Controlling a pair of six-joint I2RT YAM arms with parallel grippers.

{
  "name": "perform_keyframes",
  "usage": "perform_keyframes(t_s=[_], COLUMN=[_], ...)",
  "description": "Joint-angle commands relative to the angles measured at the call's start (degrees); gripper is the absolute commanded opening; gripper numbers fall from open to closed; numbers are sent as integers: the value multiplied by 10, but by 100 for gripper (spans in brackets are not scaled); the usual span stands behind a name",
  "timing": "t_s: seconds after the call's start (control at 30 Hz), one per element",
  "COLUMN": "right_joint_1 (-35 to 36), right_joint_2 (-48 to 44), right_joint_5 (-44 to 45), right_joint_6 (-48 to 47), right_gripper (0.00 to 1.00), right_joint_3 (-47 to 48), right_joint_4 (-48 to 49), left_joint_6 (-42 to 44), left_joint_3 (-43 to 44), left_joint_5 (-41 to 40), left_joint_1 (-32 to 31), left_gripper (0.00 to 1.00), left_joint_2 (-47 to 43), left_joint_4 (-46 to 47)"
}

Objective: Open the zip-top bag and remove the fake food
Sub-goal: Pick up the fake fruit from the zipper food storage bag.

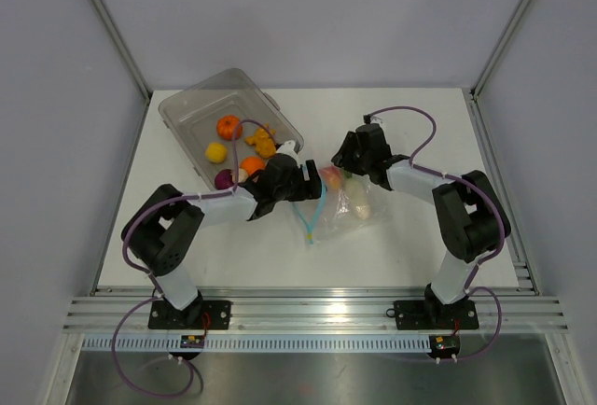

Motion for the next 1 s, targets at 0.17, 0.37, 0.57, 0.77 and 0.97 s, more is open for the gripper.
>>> perform_keyframes(t_s=[0.17,0.37,0.57,0.77,0.97], right_joint_1=[-12,-21,-27,-30,-32], right_joint_2=[-4,-11,-12,-20,-22], right_joint_5=[3,5,-4,-6,-21], right_joint_6=[11,9,9,11,14], right_gripper=[50,51,50,50,50], right_joint_3=[13,6,1,-6,-7], right_joint_4=[0,-5,-2,2,3], left_joint_6=[27,58,178,237,135], left_joint_3=[20,-20,-20,14,36], left_joint_5=[-134,-170,-123,-141,-103], left_joint_1=[-6,-23,-27,-32,-30], left_gripper=[79,80,80,80,82], left_joint_2=[-65,-134,-162,-153,-142], left_joint_4=[-48,-14,27,-20,-67])
